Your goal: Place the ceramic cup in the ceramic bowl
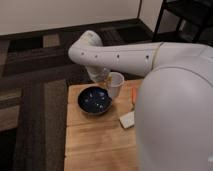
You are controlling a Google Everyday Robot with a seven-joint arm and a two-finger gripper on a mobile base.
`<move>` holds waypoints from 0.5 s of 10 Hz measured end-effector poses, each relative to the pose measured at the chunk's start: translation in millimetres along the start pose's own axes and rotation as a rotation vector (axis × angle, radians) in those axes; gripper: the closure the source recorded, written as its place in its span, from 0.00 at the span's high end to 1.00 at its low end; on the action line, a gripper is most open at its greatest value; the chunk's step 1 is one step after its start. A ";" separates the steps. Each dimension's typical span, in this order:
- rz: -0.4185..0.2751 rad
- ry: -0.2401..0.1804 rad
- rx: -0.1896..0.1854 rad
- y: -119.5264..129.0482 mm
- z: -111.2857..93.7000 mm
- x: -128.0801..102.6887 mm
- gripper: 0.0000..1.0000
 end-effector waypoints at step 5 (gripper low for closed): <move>-0.174 -0.038 0.005 45.1 -2.4 -16.0 0.00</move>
